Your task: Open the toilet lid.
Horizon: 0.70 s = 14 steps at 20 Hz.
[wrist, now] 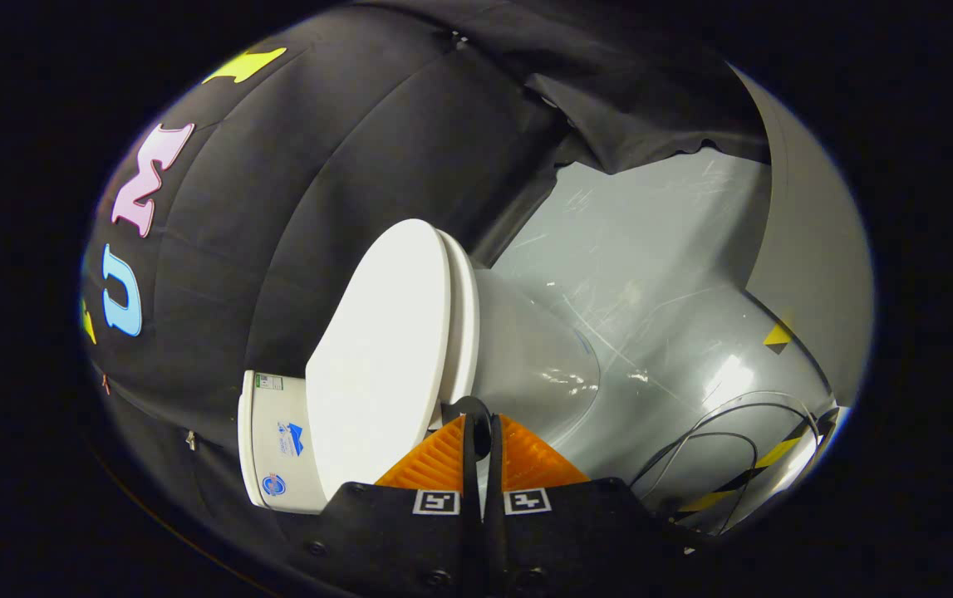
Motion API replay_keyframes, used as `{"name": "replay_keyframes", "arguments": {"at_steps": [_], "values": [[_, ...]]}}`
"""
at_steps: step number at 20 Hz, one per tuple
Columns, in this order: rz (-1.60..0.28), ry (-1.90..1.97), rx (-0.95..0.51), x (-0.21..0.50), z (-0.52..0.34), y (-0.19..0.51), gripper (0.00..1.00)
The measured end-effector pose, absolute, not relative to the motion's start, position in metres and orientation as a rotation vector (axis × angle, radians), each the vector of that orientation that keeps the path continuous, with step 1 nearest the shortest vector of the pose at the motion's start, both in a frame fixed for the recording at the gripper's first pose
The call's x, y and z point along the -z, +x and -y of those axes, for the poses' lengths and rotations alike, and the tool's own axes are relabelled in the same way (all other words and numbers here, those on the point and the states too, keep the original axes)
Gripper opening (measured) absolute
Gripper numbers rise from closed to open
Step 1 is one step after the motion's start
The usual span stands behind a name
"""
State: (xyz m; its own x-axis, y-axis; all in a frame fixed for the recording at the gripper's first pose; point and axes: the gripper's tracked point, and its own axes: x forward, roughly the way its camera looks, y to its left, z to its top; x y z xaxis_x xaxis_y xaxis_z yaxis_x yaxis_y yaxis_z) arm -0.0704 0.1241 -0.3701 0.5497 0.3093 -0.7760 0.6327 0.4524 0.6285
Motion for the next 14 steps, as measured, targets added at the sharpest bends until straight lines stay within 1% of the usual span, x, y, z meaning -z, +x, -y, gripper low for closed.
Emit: {"name": "replay_keyframes", "arguments": {"at_steps": [5, 11, 14], "values": [[-1.022, 1.145, 0.255, 0.369, -0.122, -0.066, 0.05], [-1.035, 0.859, 0.205, 0.352, -0.118, -0.058, 0.05], [-0.962, 0.908, 0.200, 0.333, -0.106, -0.048, 0.05]]}}
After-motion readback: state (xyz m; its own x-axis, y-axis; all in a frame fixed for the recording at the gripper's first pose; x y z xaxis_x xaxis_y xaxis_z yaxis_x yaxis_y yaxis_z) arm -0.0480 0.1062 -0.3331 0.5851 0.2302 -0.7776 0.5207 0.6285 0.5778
